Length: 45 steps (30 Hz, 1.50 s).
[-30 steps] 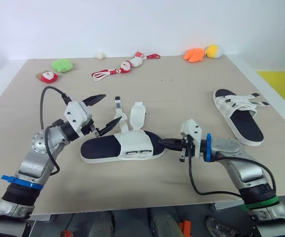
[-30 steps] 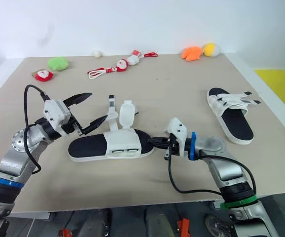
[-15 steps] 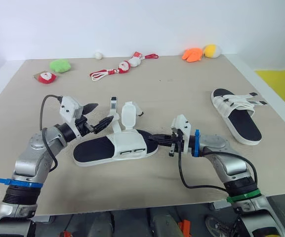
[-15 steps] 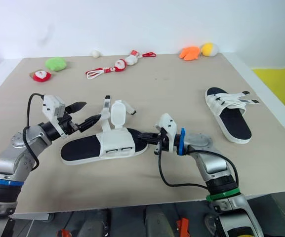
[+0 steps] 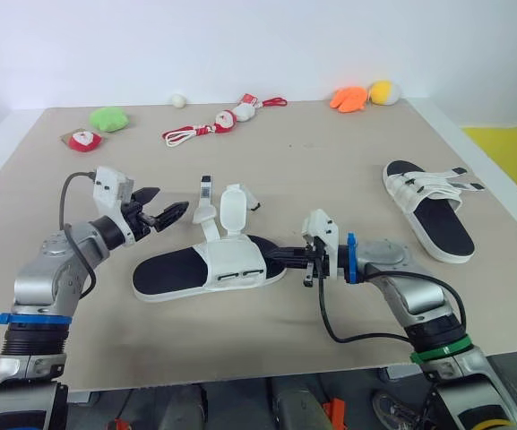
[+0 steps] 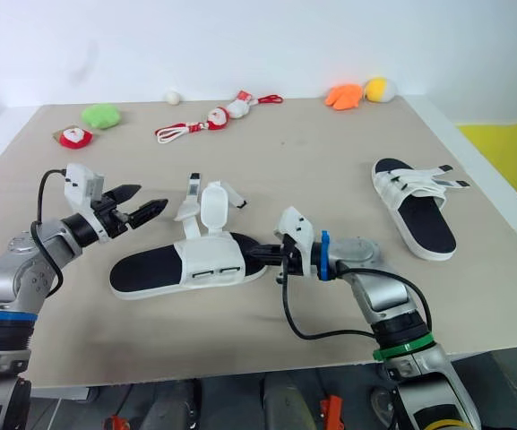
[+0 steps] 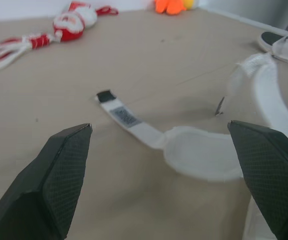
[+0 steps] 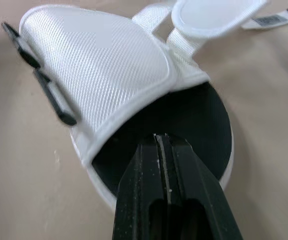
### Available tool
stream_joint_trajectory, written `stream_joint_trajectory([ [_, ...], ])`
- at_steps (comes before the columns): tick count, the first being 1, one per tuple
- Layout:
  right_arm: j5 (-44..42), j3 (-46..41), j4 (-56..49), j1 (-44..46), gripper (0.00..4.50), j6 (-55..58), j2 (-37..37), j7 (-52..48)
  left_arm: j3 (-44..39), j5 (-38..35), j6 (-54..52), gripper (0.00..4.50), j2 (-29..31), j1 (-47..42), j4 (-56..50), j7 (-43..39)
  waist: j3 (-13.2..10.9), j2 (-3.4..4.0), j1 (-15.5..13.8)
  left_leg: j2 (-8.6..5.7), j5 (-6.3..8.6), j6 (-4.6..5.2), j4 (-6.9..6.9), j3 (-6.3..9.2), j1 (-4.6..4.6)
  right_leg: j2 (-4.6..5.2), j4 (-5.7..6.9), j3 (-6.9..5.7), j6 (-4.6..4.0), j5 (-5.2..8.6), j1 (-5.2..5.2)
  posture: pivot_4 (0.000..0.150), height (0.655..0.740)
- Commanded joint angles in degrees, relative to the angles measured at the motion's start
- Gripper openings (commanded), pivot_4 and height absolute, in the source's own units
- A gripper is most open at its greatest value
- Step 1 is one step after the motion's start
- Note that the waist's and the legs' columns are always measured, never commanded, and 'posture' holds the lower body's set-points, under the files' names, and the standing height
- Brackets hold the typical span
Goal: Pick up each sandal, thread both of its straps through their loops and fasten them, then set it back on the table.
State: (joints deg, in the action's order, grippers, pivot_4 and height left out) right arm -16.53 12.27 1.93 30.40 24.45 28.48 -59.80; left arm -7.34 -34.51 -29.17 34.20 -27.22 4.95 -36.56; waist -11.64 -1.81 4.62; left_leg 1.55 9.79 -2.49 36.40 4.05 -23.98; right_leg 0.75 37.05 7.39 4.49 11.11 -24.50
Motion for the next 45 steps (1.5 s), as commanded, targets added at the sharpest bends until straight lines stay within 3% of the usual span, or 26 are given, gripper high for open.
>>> stream_joint_trajectory([
  [1, -0.05, -0.11, 0.28, 1.77, 0.03, -0.89, -1.03, -0.19, -2.32, -2.01, -3.66, 4.5, -0.45, -1.88, 0.28, -0.52, 0.0, 0.0, 0.0, 0.0, 0.0, 0.0, -0.01, 0.0, 0.0, 0.0, -0.01, 0.0, 0.0, 0.0, 0.0, 0.15, 0.74],
  [9, 3.27, 3.0, 3.46, 1.78, 0.03, -2.03, -0.93, -1.12, -5.16, -8.37, -16.63, 4.5, -3.62, -5.59, 4.73, 0.12, 0.0, 0.0, 0.02, 0.0, 0.02, -0.04, -0.02, 0.01, -0.04, 0.0, -0.03, -0.02, -0.04, 0.02, -0.01, 0.15, 0.74],
  [14, 5.21, 3.88, 3.15, 0.85, 0.03, -2.62, -0.91, -0.31, -5.48, -8.42, -22.84, 4.5, -6.54, -11.65, 15.8, 0.32, 0.04, -0.06, 0.34, 0.0, 0.02, -0.04, -0.02, 0.01, 0.05, -0.02, -0.03, -0.02, -0.01, 0.01, 0.04, 0.15, 0.74],
  [21, 4.4, 3.3, 1.06, 0.75, 0.03, -0.99, -1.66, 0.97, -12.84, -10.99, -30.01, 4.5, -10.14, -21.44, 34.82, 3.08, 0.07, -0.12, 0.59, 0.0, 0.02, -0.04, -0.05, 0.04, 0.09, -0.04, -0.03, -0.03, 0.0, 0.0, 0.08, 0.15, 0.74],
  [25, 4.07, 3.12, -0.05, 0.22, 0.03, -0.38, -1.73, 1.47, -17.74, -10.92, -28.02, 4.5, -11.41, -26.59, 45.7, 4.9, 0.09, -0.15, 0.73, 0.0, 0.03, -0.04, -0.07, 0.05, 0.1, -0.04, -0.03, -0.05, 0.0, 0.01, 0.1, 0.15, 0.74],
  [31, 3.82, 3.12, -1.58, -0.5, 0.03, 0.55, -1.97, 2.27, -20.63, -9.63, -26.43, 4.5, -11.88, -30.1, 53.23, 4.99, 0.09, -0.16, 1.12, 0.0, 0.04, -0.07, -0.11, 0.06, 0.13, -0.04, -0.03, -0.05, 0.02, 0.0, 0.1, 0.15, 0.74],
  [36, 3.46, 3.02, -2.53, -0.88, 0.0, 1.19, -2.06, 2.77, -21.63, -8.66, -25.38, 2.98, -12.28, -31.12, 55.95, 4.96, 0.09, -0.16, 1.14, 0.0, 0.06, -0.1, -0.15, 0.06, 0.14, -0.04, -0.04, -0.05, 0.05, -0.01, 0.09, 0.15, 0.74],
  [40, 3.19, 2.94, -2.89, -1.07, 0.0, 1.51, -2.03, 2.87, -21.2, -7.57, -25.21, 0.89, -12.52, -31.27, 56.26, 3.81, 0.11, -0.17, 1.16, 0.0, 0.07, -0.12, -0.22, 0.06, 0.15, -0.04, -0.04, -0.05, 0.14, -0.04, 0.08, 0.15, 0.74],
  [42, 3.16, 2.93, -3.14, -1.18, 0.0, 1.65, -2.0, 2.92, -20.59, -6.69, -24.36, 0.07, -12.74, -31.15, 56.05, 3.22, 0.11, -0.17, 1.15, 0.0, 0.07, -0.12, -0.24, 0.07, 0.19, -0.04, -0.04, -0.05, 0.14, -0.04, 0.11, 0.15, 0.74],
  [45, 3.11, 2.91, -3.37, -1.25, 0.0, 1.79, -2.1, 2.97, -19.74, -5.45, -20.83, 0.07, -13.12, -30.93, 54.47, 0.55, 0.11, -0.18, 1.17, 0.0, 0.06, -0.13, -0.24, 0.07, 0.23, -0.04, -0.04, -0.05, 0.02, 0.03, 0.13, 0.15, 0.74],
])
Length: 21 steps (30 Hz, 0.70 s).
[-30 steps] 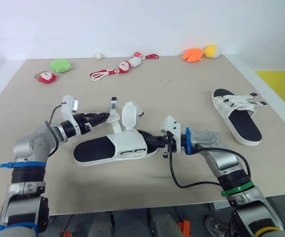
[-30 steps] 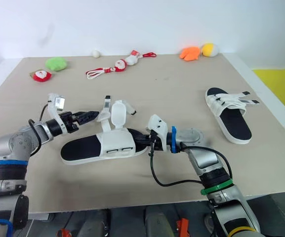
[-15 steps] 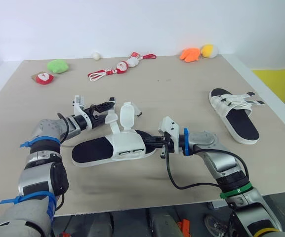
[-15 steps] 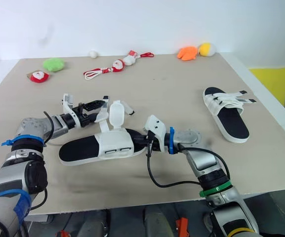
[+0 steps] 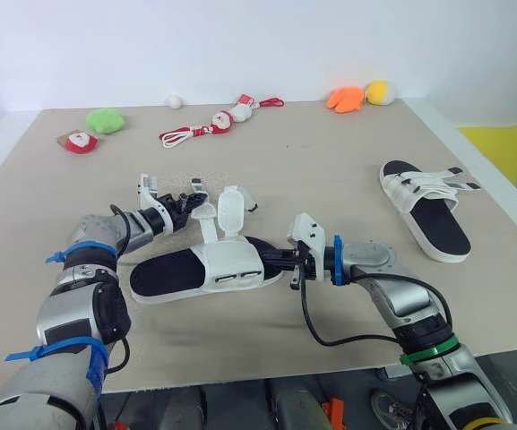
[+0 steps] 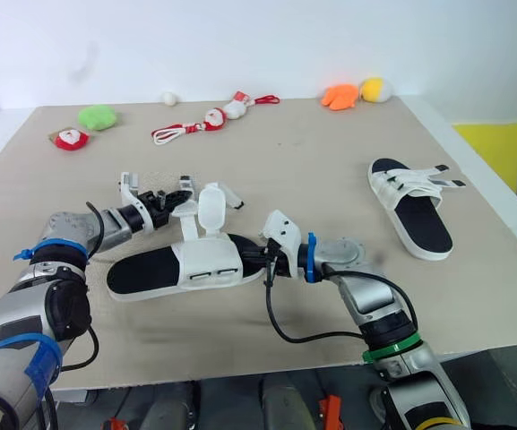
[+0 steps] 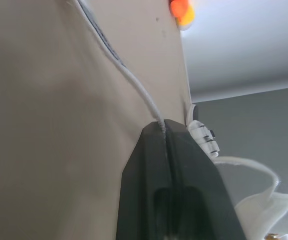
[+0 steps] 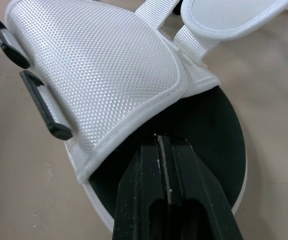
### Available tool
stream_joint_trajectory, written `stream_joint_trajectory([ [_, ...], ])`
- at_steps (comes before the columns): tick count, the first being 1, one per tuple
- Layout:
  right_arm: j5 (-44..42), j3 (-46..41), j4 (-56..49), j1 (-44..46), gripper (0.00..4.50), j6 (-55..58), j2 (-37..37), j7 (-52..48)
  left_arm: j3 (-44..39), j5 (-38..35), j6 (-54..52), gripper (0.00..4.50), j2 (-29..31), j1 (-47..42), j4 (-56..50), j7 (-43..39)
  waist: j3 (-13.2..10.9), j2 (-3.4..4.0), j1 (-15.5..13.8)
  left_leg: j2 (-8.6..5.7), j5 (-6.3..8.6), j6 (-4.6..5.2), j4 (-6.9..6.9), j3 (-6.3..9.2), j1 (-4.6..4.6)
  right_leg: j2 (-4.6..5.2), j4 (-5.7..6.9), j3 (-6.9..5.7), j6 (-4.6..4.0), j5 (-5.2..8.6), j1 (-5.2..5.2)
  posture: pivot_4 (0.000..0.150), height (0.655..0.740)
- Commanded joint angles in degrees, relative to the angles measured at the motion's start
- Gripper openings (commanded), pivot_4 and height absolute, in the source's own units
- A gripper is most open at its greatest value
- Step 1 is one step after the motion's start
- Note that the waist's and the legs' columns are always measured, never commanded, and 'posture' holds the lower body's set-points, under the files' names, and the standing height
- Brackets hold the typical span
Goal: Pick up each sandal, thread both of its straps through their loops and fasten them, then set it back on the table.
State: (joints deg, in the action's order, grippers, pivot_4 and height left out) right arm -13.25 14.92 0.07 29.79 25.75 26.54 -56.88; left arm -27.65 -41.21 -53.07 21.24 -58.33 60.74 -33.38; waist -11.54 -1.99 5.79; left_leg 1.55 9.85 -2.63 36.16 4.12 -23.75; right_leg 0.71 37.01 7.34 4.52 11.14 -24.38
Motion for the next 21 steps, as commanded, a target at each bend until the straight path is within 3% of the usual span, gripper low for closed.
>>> stream_joint_trajectory([
  [1, -0.2, 0.28, -1.53, -0.64, 0.0, 0.53, -0.21, 0.05, 1.03, 1.57, 4.34, 0.07, -0.25, 0.28, -2.54, -4.47, 0.0, 0.0, 0.0, 0.0, 0.0, 0.0, 0.0, 0.0, 0.01, 0.0, 0.0, 0.0, -0.05, 0.03, 0.01, 0.15, 0.74],
  [3, -0.23, 0.35, -1.64, -0.67, 0.0, 0.56, -0.23, 0.0, 4.13, 3.6, 8.38, 0.07, -0.24, 1.35, -7.03, -9.72, 0.0, 0.0, 0.01, 0.0, 0.0, -0.01, -0.01, 0.0, 0.0, 0.0, 0.0, 0.0, -0.04, 0.02, 0.0, 0.15, 0.74],
  [7, 0.7, 1.24, -2.03, -1.33, 0.0, -0.3, 1.07, -1.16, 9.09, 2.54, 16.71, 0.07, -0.73, 7.24, -28.26, -22.55, -0.02, -0.03, -0.05, 0.01, -0.03, -0.12, -0.26, 0.0, -0.02, 0.01, -0.03, 0.01, 0.03, -0.02, -0.05, 0.15, 0.74],
  [10, 1.42, 1.78, -1.67, -1.55, 0.0, -1.28, 2.04, -1.89, 10.22, 1.12, 17.09, 0.07, -0.84, 10.18, -38.87, -24.32, -0.02, -0.04, -0.08, 0.02, -0.01, -0.2, -0.44, 0.0, -0.03, 0.01, -0.05, 0.01, -0.02, 0.1, -0.08, 0.15, 0.74],
  [15, 3.64, 3.49, -0.66, -1.79, 0.0, -4.69, 3.46, -3.07, 19.03, 10.06, 29.13, 0.07, 0.95, 18.7, -53.46, -26.64, -0.02, -0.04, -0.05, 0.02, 0.03, -0.25, -0.56, 0.0, 0.08, 0.01, -0.06, 0.04, -0.01, 0.22, -0.04, 0.15, 0.74],
  [18, 5.24, 4.66, -0.15, -2.03, 0.0, -7.28, 4.48, -3.54, 25.46, 19.19, 46.2, 0.07, 2.94, 25.47, -59.41, -30.79, 0.0, -0.07, -0.14, 0.02, 0.03, -0.26, -0.64, -0.03, 0.22, 0.01, -0.06, 0.05, -0.12, 0.28, 0.04, 0.15, 0.74],
  [21, 5.8, 5.16, 0.17, -1.94, 0.0, -8.19, 4.72, -3.72, 28.03, 26.15, 65.42, 0.07, 3.64, 27.67, -57.48, -32.15, 0.07, -0.18, -0.44, 0.01, 0.03, -0.26, -0.63, -0.06, 0.3, 0.04, -0.08, 0.07, -0.42, 0.45, 0.12, 0.15, 0.74],
])
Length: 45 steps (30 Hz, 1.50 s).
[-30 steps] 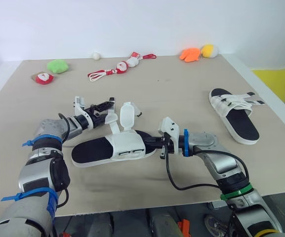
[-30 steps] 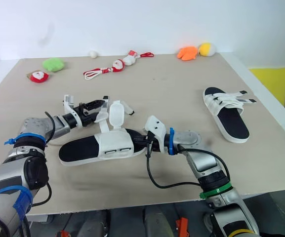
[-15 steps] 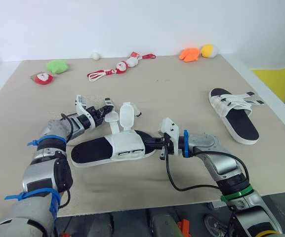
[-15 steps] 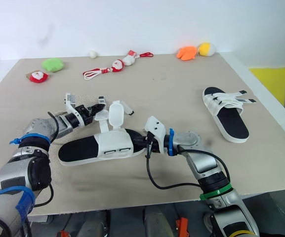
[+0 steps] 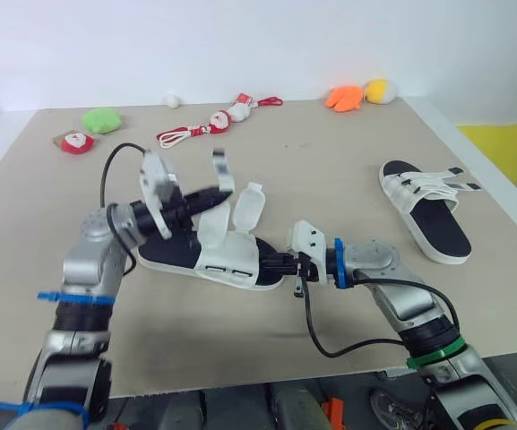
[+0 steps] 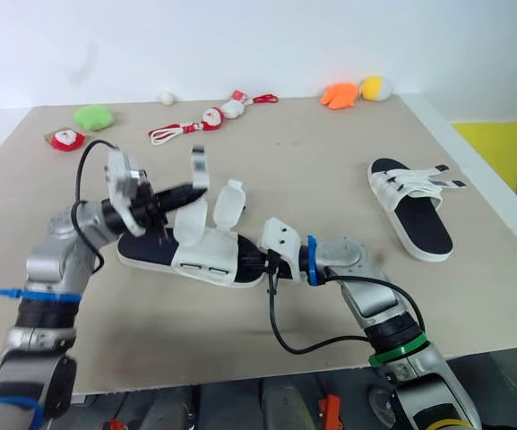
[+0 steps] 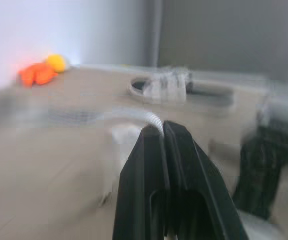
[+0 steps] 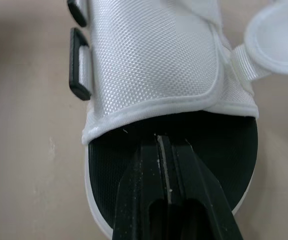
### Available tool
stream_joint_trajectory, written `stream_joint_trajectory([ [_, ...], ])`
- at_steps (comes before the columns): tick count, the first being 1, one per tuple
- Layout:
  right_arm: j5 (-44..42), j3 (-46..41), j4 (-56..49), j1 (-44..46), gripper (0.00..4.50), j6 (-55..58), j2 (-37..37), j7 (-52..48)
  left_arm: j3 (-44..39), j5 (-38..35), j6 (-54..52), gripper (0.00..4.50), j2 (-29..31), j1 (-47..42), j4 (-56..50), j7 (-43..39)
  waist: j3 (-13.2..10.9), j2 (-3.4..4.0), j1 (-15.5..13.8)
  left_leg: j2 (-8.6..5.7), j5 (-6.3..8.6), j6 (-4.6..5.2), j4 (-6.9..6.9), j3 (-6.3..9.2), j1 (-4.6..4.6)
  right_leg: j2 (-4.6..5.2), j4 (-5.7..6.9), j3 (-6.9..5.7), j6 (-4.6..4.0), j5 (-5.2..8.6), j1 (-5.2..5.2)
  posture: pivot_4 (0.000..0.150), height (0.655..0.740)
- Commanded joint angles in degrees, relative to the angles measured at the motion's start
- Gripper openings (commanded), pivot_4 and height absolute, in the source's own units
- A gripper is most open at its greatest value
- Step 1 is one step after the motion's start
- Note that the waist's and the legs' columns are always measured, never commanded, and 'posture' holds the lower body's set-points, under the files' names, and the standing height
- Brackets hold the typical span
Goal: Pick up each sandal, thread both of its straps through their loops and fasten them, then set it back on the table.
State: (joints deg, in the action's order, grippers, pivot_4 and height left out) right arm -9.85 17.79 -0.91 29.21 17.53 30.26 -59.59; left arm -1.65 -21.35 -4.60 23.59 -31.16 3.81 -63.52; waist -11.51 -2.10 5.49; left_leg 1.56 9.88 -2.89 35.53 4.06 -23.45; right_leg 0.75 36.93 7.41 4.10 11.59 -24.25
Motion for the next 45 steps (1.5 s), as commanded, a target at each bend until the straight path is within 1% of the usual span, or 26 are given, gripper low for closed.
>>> stream_joint_trajectory([
  [1, 2.56, 2.37, 1.28, -1.28, 0.0, -0.13, 0.95, -1.02, 2.97, 9.42, 25.76, 0.07, 1.82, 0.73, 1.51, -2.39, 0.09, -0.14, -0.26, 0.0, 0.0, 0.0, 0.01, 0.0, 0.01, 0.0, 0.0, 0.0, 0.0, 0.0, 0.01, 0.15, 0.74],
  [4, 3.3, 2.53, 1.61, -1.07, 0.0, -0.48, 0.77, -0.92, 3.91, 13.01, 45.27, 0.07, 2.86, -0.61, 9.36, -3.17, 0.12, -0.15, -0.62, 0.0, 0.0, 0.0, 0.03, -0.07, 0.11, 0.02, 0.0, 0.04, -0.02, -0.01, 0.07, 0.15, 0.74],
  [7, 3.97, 2.71, 1.77, -0.96, 0.0, -0.69, 0.65, -0.69, 3.93, 14.76, 62.01, 0.07, 3.89, -3.42, 18.17, -1.96, 0.13, -0.17, -0.64, 0.0, 0.0, 0.0, 0.03, -0.09, 0.11, 0.02, 0.0, 0.05, -0.02, -0.01, 0.06, 0.15, 0.74],
  [9, 4.24, 2.74, 1.9, -0.83, 0.0, -0.78, 0.59, -0.62, 4.08, 16.24, 70.6, 0.07, 4.66, -5.2, 22.72, -0.61, 0.15, -0.19, -0.63, 0.0, 0.0, 0.01, 0.02, -0.1, 0.1, 0.03, 0.0, 0.06, -0.02, -0.01, 0.05, 0.15, 0.74],
  [13, 4.28, 2.68, 1.76, -0.75, 0.0, -0.62, 0.58, -0.74, 6.07, 19.61, 88.34, 0.07, 7.99, -8.33, 32.88, 2.61, 0.16, -0.2, -0.6, 0.01, 0.0, 0.01, 0.0, -0.09, 0.11, 0.02, 0.0, 0.05, -0.02, -0.01, 0.04, 0.15, 0.74],
  [15, 4.34, 2.72, 1.85, -0.76, 0.0, -0.74, 0.6, -0.74, 7.19, 20.59, 91.01, 0.07, 8.89, -9.34, 36.06, 4.76, 0.17, -0.21, -0.6, 0.02, 0.0, 0.01, 0.0, -0.1, 0.11, 0.02, 0.0, 0.05, -0.02, -0.01, 0.04, 0.15, 0.74],
  [17, 4.37, 2.73, 2.01, -0.59, 0.0, -0.72, 0.53, -0.75, 9.18, 21.77, 95.34, 0.07, 10.52, -9.29, 35.93, 7.27, 0.17, -0.22, -0.6, 0.02, 0.0, 0.01, 0.0, -0.09, 0.1, 0.02, 0.0, 0.05, 0.0, -0.02, 0.04, 0.15, 0.74],
  [19, 4.39, 2.78, 2.24, -0.38, 0.0, -0.78, 0.4, -0.78, 10.57, 22.71, 97.1, 0.07, 11.71, -8.7, 37.18, 9.8, 0.18, -0.23, -0.6, 0.03, 0.0, 0.01, 0.0, -0.09, 0.1, 0.02, 0.0, 0.05, 0.01, -0.02, 0.04, 0.15, 0.74],
  [23, 4.46, 2.81, 2.59, -0.18, 0.0, -1.08, 0.15, -0.63, 11.25, 23.98, 95.45, 0.07, 12.68, -8.35, 38.77, 14.56, 0.18, -0.23, -0.61, 0.04, 0.0, 0.01, 0.0, -0.09, 0.11, 0.01, 0.01, 0.03, 0.03, -0.04, 0.04, 0.15, 0.74],
  [25, 4.71, 2.96, 2.63, -0.28, 0.0, -1.74, -0.02, -0.46, 12.5, 22.21, 93.09, 0.07, 13.7, -7.71, 37.68, 16.8, 0.19, -0.25, -0.59, 0.05, 0.0, 0.01, 0.0, -0.1, 0.11, 0.01, 0.01, 0.04, 0.04, -0.04, 0.04, 0.15, 0.74],
  [26, 4.83, 3.01, 2.67, -0.33, 0.0, -2.02, -0.07, -0.39, 13.47, 21.52, 91.58, 0.32, 14.62, -7.04, 36.66, 17.35, 0.19, -0.25, -0.5, 0.05, 0.0, 0.01, 0.0, -0.1, 0.11, 0.01, 0.02, 0.04, 0.05, -0.05, 0.04, 0.15, 0.74],
  [29, 4.6, 2.86, 2.95, -0.03, 0.0, -1.71, -0.54, -0.15, 15.58, 19.89, 88.65, 1.26, 17.6, -4.52, 33.39, 18.81, 0.19, -0.25, -0.39, 0.11, 0.0, 0.01, -0.03, -0.1, 0.14, -0.03, 0.02, 0.03, 0.05, -0.05, 0.03, 0.15, 0.74],
  [33, 3.7, 2.34, 2.71, 0.41, 0.0, -0.52, -1.22, -0.21, 16.67, 16.9, 83.27, 3.32, 20.44, -0.73, 28.55, 20.01, 0.2, -0.26, -0.4, 0.16, 0.0, 0.01, -0.04, -0.1, 0.16, -0.05, 0.05, 0.01, 0.03, -0.04, 0.02, 0.15, 0.74],
  [34, 3.37, 2.19, 2.3, 0.41, 0.0, -0.29, -1.19, -0.61, 16.7, 16.36, 82.16, 3.91, 21.05, 0.26, 27.32, 20.09, 0.2, -0.26, -0.4, 0.16, 0.0, 0.01, -0.04, -0.1, 0.16, -0.05, 0.05, 0.01, 0.03, -0.04, 0.03, 0.15, 0.74],
  [35, 2.75, 1.71, 1.76, 0.47, 0.0, 0.58, -1.38, -0.65, 16.46, 14.52, 79.53, 4.4, 21.54, 1.67, 25.61, 20.25, 0.21, -0.26, -0.38, 0.17, 0.0, 0.01, -0.03, -0.11, 0.17, -0.05, 0.05, 0.01, 0.03, -0.04, 0.03, 0.15, 0.74],
  [38, 0.9, 0.43, 0.2, 0.54, 0.0, 2.9, -2.04, -0.77, 15.7, 10.12, 72.67, 4.46, 22.96, 5.44, 20.64, 20.03, 0.21, -0.25, -0.32, 0.19, 0.0, 0.01, -0.04, -0.14, 0.22, -0.05, 0.07, 0.01, 0.03, -0.04, 0.03, 0.15, 0.74],
  [42, -1.74, -0.65, -1.41, 0.48, 0.0, 7.65, -2.79, -0.51, 15.41, 3.86, 59.25, 4.46, 26.45, 12.32, 12.48, 15.93, 0.2, -0.25, -0.06, 0.25, 0.01, 0.01, -0.16, -0.18, 0.18, -0.06, 0.09, -0.01, -0.09, 0.03, -0.11, 0.15, 0.74],
  [45, -0.89, -0.12, -1.06, 0.34, 0.0, 8.07, -2.41, 0.01, 12.37, -3.3, 47.15, 4.46, 27.36, 15.43, 6.37, 14.92, 0.2, -0.24, -0.05, 0.25, 0.03, 0.02, -0.22, -0.17, 0.15, -0.07, 0.1, -0.04, -0.24, 0.11, -0.14, 0.15, 0.74],
])
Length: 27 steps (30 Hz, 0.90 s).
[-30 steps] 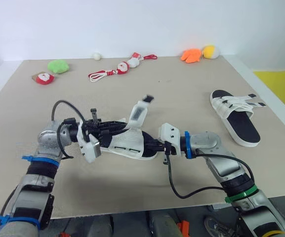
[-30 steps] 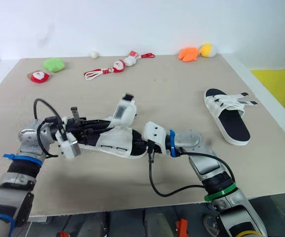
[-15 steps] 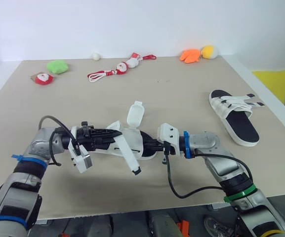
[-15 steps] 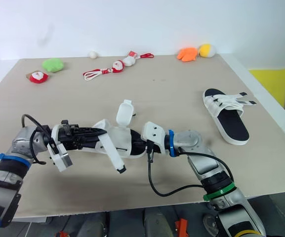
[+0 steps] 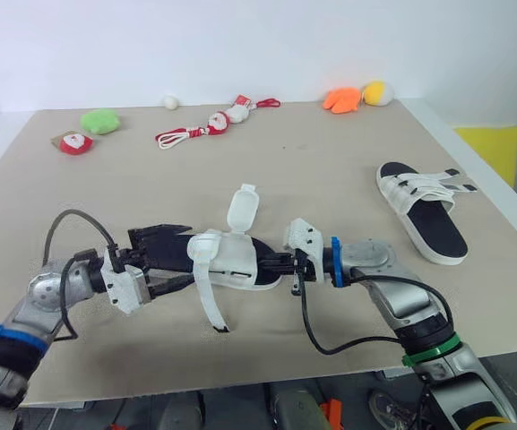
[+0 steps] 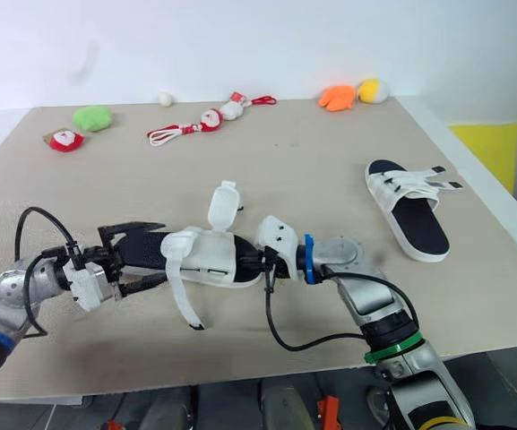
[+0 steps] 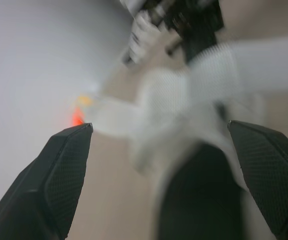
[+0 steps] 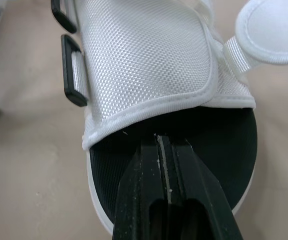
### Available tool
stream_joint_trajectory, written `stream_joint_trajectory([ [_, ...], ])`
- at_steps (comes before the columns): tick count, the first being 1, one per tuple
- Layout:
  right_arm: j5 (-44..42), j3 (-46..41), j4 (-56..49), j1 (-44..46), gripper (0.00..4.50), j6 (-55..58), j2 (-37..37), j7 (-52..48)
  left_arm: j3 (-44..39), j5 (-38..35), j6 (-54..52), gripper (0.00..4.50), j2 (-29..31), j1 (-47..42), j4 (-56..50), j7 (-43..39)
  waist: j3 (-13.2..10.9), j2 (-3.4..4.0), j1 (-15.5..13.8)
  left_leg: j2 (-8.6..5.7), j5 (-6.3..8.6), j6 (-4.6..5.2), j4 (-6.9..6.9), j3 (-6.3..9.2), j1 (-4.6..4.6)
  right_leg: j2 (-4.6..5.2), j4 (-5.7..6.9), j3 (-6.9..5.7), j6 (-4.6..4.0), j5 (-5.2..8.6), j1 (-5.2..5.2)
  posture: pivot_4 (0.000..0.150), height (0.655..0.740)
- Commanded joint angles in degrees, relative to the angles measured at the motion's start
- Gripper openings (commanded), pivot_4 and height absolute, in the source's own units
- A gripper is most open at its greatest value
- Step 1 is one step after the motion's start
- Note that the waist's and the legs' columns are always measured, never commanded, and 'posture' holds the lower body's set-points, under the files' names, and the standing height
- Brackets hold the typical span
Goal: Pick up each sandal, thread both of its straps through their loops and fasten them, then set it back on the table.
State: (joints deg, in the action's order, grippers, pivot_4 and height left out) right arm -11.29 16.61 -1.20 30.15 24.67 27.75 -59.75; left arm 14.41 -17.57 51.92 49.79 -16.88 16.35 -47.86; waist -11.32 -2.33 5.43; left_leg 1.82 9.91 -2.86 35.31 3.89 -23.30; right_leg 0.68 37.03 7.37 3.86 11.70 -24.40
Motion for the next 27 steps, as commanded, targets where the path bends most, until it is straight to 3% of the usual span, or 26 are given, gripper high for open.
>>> stream_joint_trajectory([
  [1, 0.91, 1.28, -0.63, -0.74, 0.0, 0.59, 0.27, 0.19, -4.43, -9.61, -14.91, 4.46, 1.96, 2.0, -8.51, -1.43, 0.0, -0.01, 0.0, 0.0, 0.01, 0.0, 0.0, 0.0, -0.01, 0.0, 0.0, -0.01, -0.02, 0.01, 0.0, 0.15, 0.74],
  [5, 0.04, 1.03, -1.4, -1.23, 0.0, 1.23, 0.38, -0.19, -7.45, -16.63, -35.69, 4.46, 6.02, 3.27, -14.71, -4.41, 0.0, -0.01, 0.24, 0.0, 0.02, -0.01, 0.01, 0.01, -0.01, 0.0, 0.0, -0.03, -0.03, 0.02, -0.02, 0.15, 0.74],
  [9, 0.03, 1.34, -1.1, -0.92, 0.0, 1.04, 0.43, -0.76, -15.32, -41.17, -67.99, 4.46, 9.83, 3.4, -20.07, -3.88, -0.02, -0.03, 0.4, 0.01, 0.06, -0.02, 0.0, 0.01, -0.03, 0.0, 0.0, -0.04, -0.1, 0.06, -0.05, 0.15, 0.74],
  [15, 0.16, 1.48, -0.74, -0.42, 0.0, 0.85, 0.17, -0.8, -21.31, -52.07, -88.56, 4.46, 12.03, 7.35, -26.88, -9.39, -0.03, -0.05, 0.48, 0.07, 0.35, -0.21, 0.0, 0.02, -0.02, -0.01, 0.0, -0.18, -0.3, 0.32, -0.08, 0.15, 0.74],
  [17, 0.16, 1.56, -0.81, -0.5, 0.0, 0.79, 0.13, -0.73, -20.9, -51.81, -92.12, 4.46, 12.35, 9.17, -29.55, -11.02, -0.02, -0.05, 0.6, 0.15, 0.4, -0.28, 0.0, 0.01, -0.03, -0.07, 0.0, -0.19, -0.33, 0.34, -0.11, 0.15, 0.74],
  [21, 0.13, 1.57, -0.9, -0.5, 0.0, 0.8, -0.15, -0.27, -15.92, -43.45, -92.94, 4.46, 11.38, 12.13, -35.43, -12.92, -0.02, -0.05, 0.58, 0.26, 0.45, -0.31, 0.0, 0.02, -0.02, -0.18, 0.0, -0.2, -0.4, 0.4, -0.12, 0.15, 0.74],
  [27, 0.11, 1.77, -1.02, -0.45, 0.0, 0.86, -0.6, 0.23, -11.75, -37.87, -93.01, 4.46, 3.4, 11.27, -38.23, -9.78, -0.01, -0.07, 0.58, 0.3, 0.45, -0.32, 0.04, 0.02, 0.0, -0.24, 0.0, -0.18, -0.41, 0.39, -0.12, 0.15, 0.74],
])
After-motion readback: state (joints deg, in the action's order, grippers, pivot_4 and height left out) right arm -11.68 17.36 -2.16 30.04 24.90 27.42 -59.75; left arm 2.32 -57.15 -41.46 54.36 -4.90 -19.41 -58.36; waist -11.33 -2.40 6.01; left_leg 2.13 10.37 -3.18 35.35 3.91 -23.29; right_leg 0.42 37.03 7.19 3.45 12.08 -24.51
